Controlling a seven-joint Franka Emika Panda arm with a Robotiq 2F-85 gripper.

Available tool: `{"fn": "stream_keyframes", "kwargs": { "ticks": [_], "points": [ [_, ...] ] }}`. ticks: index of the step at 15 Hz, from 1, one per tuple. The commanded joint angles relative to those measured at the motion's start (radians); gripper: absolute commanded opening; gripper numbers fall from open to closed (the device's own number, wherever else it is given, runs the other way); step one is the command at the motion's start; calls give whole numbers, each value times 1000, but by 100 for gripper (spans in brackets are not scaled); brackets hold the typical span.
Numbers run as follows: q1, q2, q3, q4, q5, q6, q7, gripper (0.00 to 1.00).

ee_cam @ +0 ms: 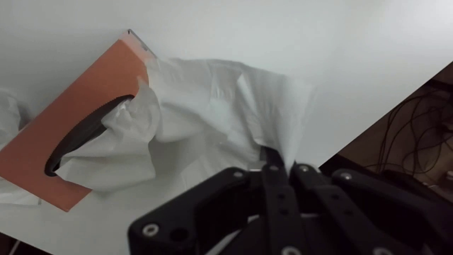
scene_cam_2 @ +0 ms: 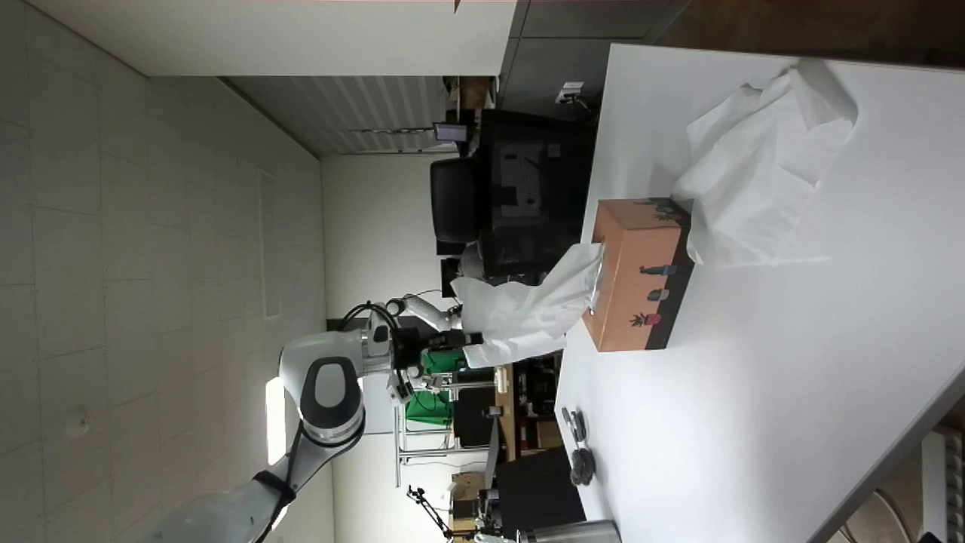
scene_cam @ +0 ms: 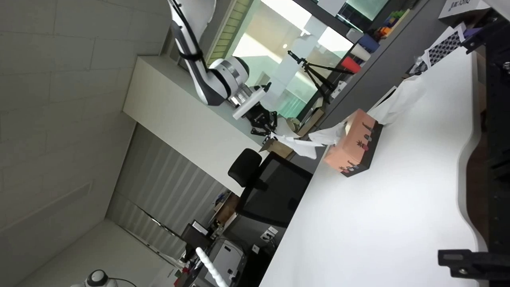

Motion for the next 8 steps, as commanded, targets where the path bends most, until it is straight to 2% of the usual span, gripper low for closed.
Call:
{"fn": "stream_keyframes", "kwargs": {
  "ticks": [1, 5, 8],
  "points": [
    [18, -159, 38, -167, -3, 42, -103, 0],
    [49, -199, 75, -280, -16, 91, -167, 0],
    [76, -141, 87, -364, -102, 235, -149, 0]
  ]
}}
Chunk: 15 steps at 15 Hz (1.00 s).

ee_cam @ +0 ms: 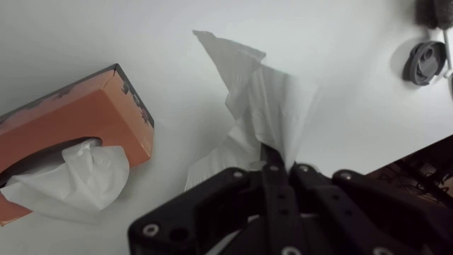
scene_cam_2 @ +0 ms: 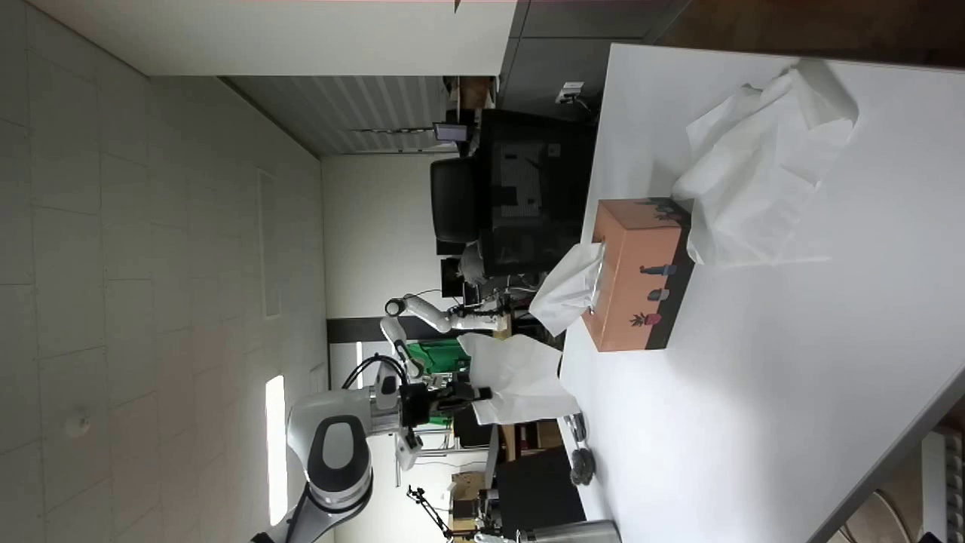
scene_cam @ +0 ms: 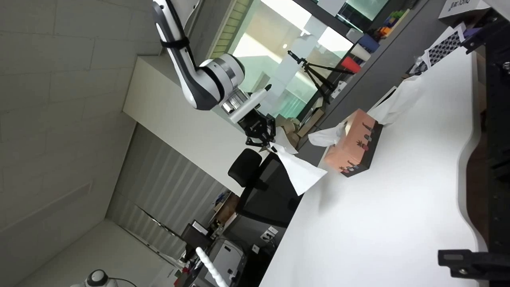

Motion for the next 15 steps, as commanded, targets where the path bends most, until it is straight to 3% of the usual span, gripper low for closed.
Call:
{"fn": "stream_keyframes", "kwargs": {
  "ticks": [1, 4, 6, 11, 12, 15],
  "points": [
    [29, 63, 3, -112, -116, 195, 21, 0],
    [73, 186, -42, -155, -278, 380, 83, 0],
    [135, 268, -115, -152, -367, 451, 129, 0],
    [310, 429, -283, -119, -374, 523, 141, 0],
    [335, 446, -299, -112, -355, 514, 145, 17],
    [367, 464, -313, -98, -321, 485, 136, 40]
  ]
}}
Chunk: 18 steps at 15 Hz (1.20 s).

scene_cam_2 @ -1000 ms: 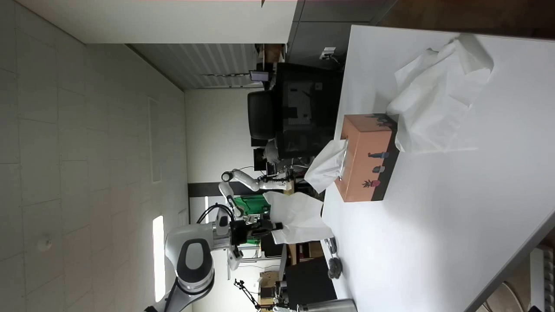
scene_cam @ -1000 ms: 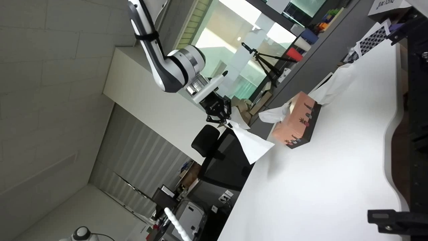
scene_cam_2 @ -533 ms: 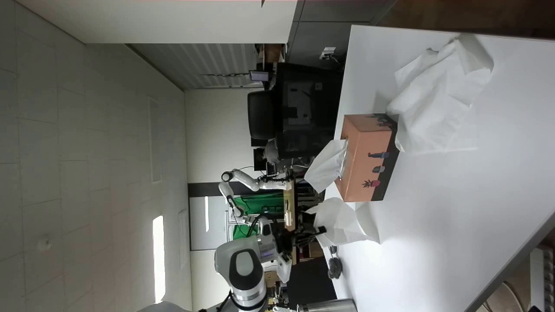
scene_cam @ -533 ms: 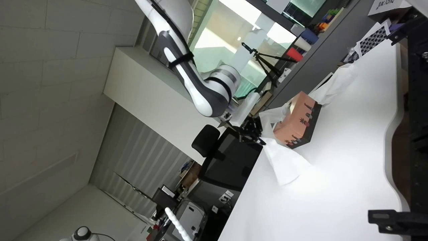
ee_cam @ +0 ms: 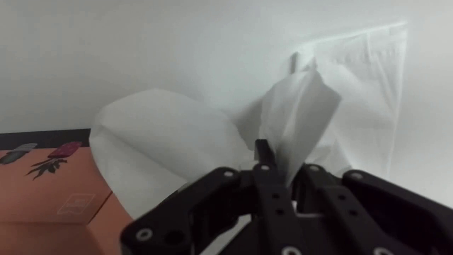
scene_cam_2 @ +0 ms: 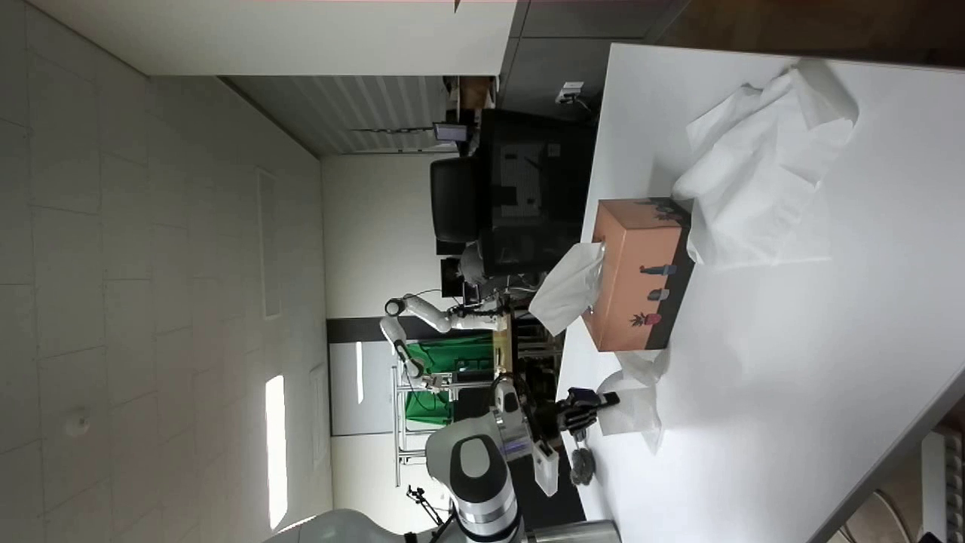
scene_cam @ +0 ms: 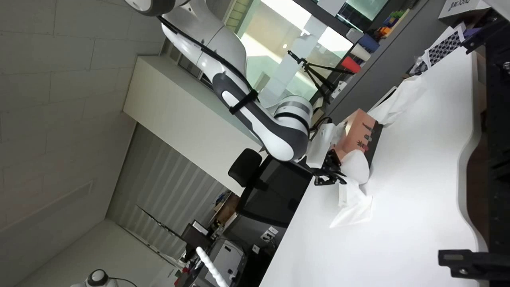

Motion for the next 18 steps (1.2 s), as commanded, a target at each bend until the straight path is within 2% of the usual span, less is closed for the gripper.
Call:
{"fn": "stream_keyframes", "kwargs": {
  "ticks": [1, 6, 9, 12, 18],
  "points": [
    [48, 13, -28, 32, 34, -38, 20, 46],
    [47, -73, -13, 0, 35, -106, 2, 80],
    [55, -149, -27, -27, -10, -208, 13, 98],
    [20, -226, 1, -39, -58, -336, 20, 100],
    [-101, -328, 118, -25, -79, -581, -15, 100]
  ]
}}
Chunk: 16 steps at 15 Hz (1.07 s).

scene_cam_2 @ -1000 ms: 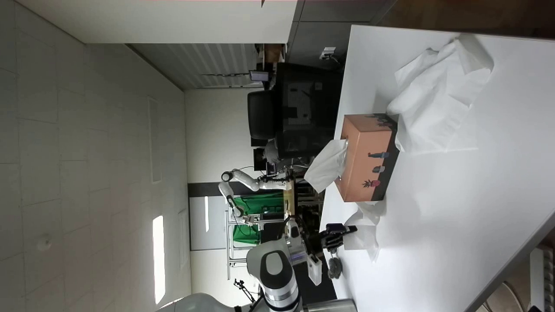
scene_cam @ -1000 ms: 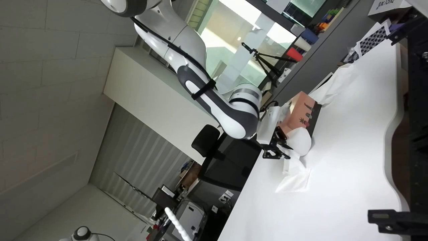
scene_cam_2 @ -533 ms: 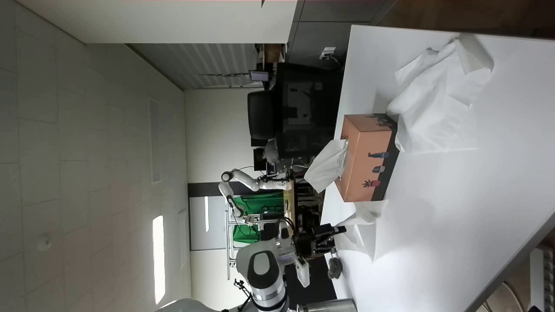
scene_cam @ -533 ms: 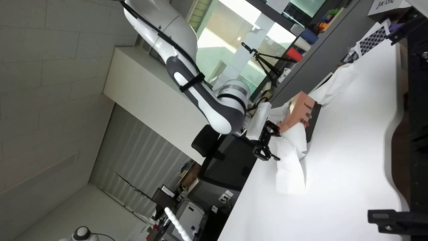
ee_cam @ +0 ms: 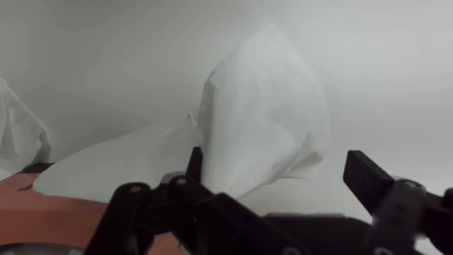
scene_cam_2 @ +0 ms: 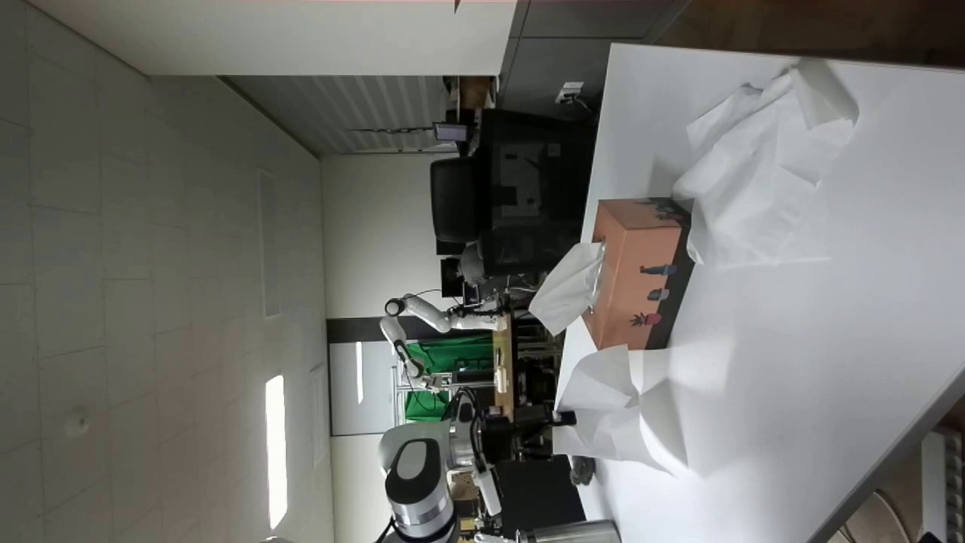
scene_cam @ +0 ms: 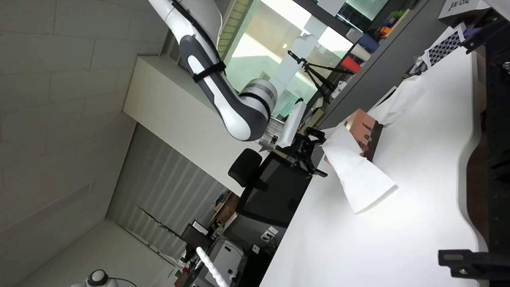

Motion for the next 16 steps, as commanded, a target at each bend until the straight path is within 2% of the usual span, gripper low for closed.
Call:
{"fn": "stream_keyframes", "kwargs": {
  "ticks": [1, 4, 6, 9, 10, 16],
  "points": [
    [-80, -66, 73, -5, -24, -125, 2, 100],
    [-120, -70, 112, 14, -32, -211, 0, 100],
    [-148, -63, 142, 30, -8, -268, -54, 100],
    [-174, -61, 170, 27, -17, -267, -114, 100],
    [-174, -55, 173, 15, -19, -242, -80, 100],
    [-183, -55, 183, 15, -18, -243, -102, 100]
  ]
}}
